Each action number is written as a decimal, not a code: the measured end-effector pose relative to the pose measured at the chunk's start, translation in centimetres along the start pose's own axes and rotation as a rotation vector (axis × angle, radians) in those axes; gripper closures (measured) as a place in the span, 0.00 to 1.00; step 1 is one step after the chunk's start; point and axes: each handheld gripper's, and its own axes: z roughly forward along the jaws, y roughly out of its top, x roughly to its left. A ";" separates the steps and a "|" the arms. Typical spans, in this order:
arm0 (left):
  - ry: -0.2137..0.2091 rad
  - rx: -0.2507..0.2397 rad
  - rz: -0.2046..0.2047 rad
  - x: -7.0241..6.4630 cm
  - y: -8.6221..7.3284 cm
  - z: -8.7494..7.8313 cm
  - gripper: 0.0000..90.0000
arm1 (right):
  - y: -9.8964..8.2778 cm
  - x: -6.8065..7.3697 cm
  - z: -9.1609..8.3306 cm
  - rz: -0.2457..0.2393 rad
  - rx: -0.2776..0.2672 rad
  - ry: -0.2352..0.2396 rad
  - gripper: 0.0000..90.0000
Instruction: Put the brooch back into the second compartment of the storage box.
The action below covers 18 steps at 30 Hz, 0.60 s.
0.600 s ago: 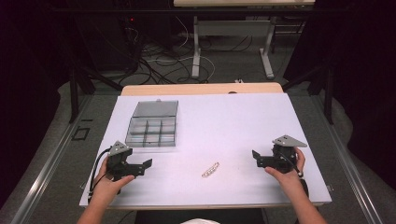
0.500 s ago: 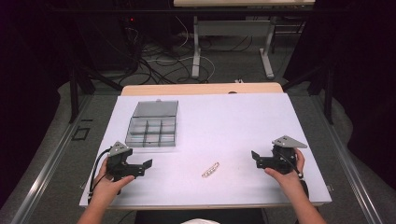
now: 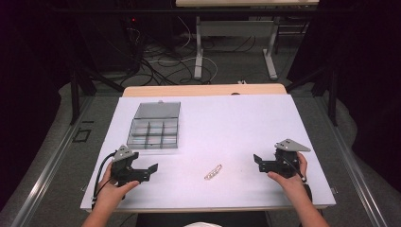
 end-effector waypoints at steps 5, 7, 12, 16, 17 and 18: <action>-0.016 0.009 0.026 -0.8 0.1 0.3 0.06 | -0.2 0.0 0.2 -0.002 0.001 0.003 0.00; -0.018 0.005 0.034 -1.1 0.1 0.5 0.08 | -0.2 0.0 0.1 -0.009 0.010 0.005 0.00; -0.039 0.026 0.035 -1.9 0.3 0.8 0.10 | -0.2 0.1 0.1 -0.014 0.003 0.007 0.00; -0.049 0.029 0.044 -2.3 0.5 1.0 0.10 | -0.2 0.2 0.1 -0.006 0.010 0.008 0.00; -0.051 0.032 0.047 -2.4 0.6 1.1 0.10 | -0.2 0.3 0.1 -0.008 0.010 0.006 0.00; -0.050 0.037 0.040 -2.6 0.7 1.2 0.12 | -0.2 0.3 0.1 -0.012 0.007 0.006 0.01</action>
